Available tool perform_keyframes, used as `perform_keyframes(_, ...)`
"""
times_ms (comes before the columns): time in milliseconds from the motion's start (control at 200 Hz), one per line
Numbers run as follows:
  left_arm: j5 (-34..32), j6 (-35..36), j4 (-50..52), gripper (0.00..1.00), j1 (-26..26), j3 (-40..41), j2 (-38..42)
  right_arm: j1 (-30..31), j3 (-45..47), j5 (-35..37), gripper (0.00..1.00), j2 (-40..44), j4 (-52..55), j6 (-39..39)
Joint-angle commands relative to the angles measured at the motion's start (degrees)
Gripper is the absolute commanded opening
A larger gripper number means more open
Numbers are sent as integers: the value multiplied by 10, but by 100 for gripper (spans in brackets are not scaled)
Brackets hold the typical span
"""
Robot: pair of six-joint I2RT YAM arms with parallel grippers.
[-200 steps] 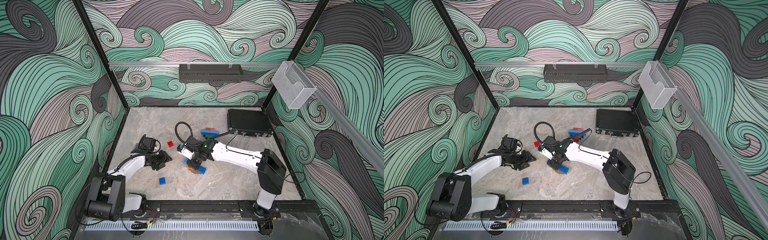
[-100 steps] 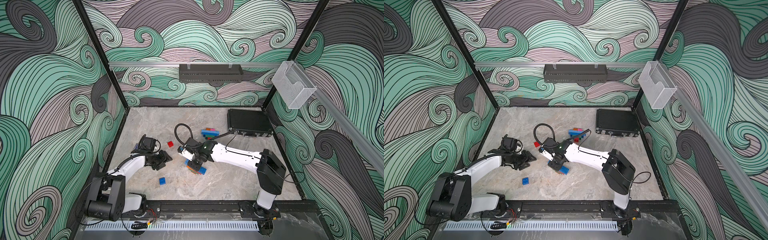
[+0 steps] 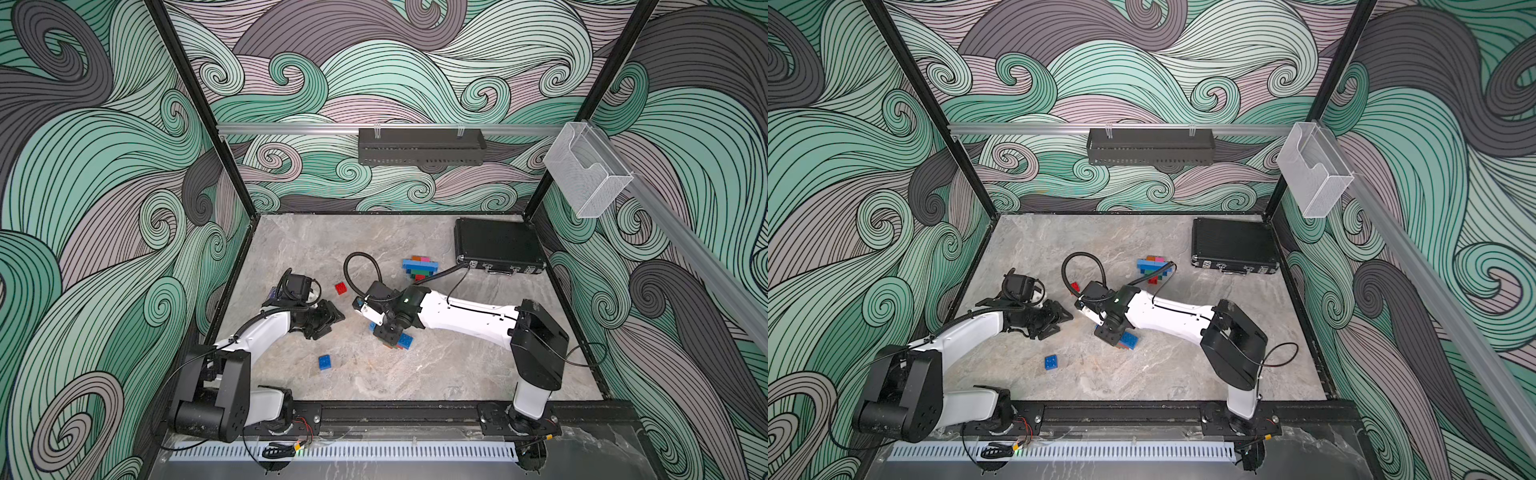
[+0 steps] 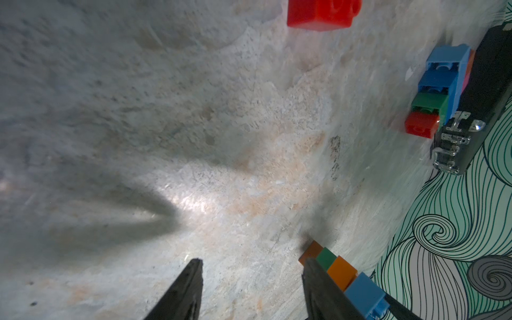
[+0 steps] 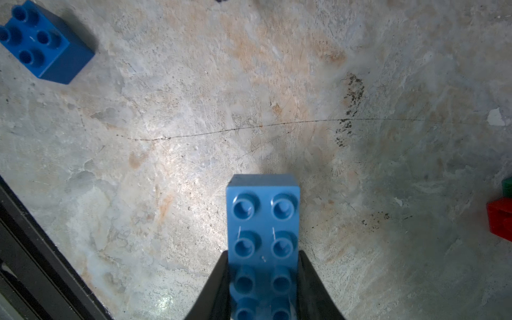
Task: Assemble a heart with lego
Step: Assemble the lego brick with the lego brick.
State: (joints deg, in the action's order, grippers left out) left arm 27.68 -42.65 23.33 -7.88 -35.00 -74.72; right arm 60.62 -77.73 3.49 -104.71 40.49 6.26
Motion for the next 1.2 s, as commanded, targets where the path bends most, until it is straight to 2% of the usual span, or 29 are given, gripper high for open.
perform_keyframes(0,6,-1,1,59,6,-2,3,6,26,25,30,-32,48,22)
perform_keyframes(180,3,0,5,59,6,-7,5,12,34,59,30,-47,73,40)
perform_keyframes(315,2,-1,7,59,6,-7,6,12,40,49,30,-50,74,45)
perform_keyframes(375,0,-1,8,59,6,-7,8,9,40,19,30,-50,77,48)
perform_keyframes(530,-5,-1,16,59,6,-9,16,-7,29,-113,31,-50,95,57)
perform_keyframes(676,-6,-1,20,58,6,-10,20,-9,13,-142,31,-74,123,62)
perform_keyframes(776,-9,0,25,58,6,-12,24,-8,16,-105,31,-82,126,58)
perform_keyframes(996,-10,-3,26,58,6,-16,25,6,32,70,30,-59,95,55)
perform_keyframes(1101,-11,-5,27,58,6,-16,28,7,41,68,30,-36,75,60)
perform_keyframes(1196,-14,-6,29,58,6,-17,30,4,38,34,30,-20,62,63)
